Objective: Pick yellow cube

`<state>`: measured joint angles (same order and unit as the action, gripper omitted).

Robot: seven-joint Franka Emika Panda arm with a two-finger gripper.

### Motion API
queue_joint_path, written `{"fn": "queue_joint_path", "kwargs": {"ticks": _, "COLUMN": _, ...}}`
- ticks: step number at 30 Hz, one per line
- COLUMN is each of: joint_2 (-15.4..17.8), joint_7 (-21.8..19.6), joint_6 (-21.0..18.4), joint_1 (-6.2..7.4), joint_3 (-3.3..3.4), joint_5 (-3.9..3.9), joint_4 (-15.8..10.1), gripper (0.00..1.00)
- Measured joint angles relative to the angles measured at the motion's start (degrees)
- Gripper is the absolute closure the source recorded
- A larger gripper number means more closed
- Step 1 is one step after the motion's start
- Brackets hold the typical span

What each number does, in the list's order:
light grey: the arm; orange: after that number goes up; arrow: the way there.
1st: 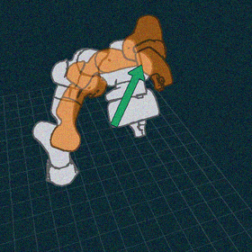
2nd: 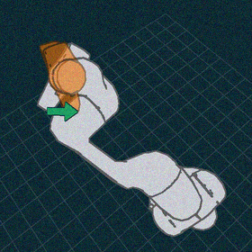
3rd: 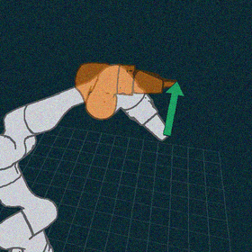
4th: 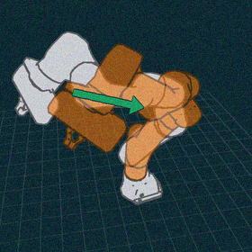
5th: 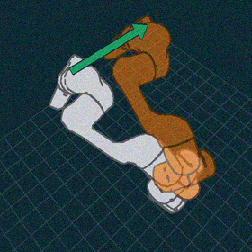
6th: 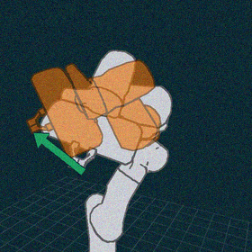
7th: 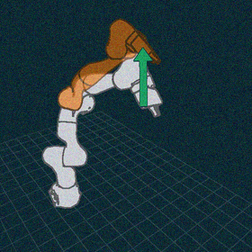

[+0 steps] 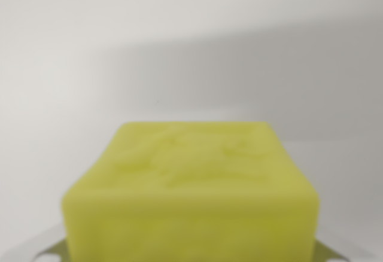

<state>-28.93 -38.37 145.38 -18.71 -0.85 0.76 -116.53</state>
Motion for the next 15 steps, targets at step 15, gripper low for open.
{"fn": "queue_joint_path", "kwargs": {"ticks": 15, "joint_2": 2.93, "joint_7": 0.07, "joint_6": -2.71, "joint_1": 0.01, "joint_3": 0.00, "joint_5": -0.11, "joint_4": -0.23, "gripper": 1.00}}
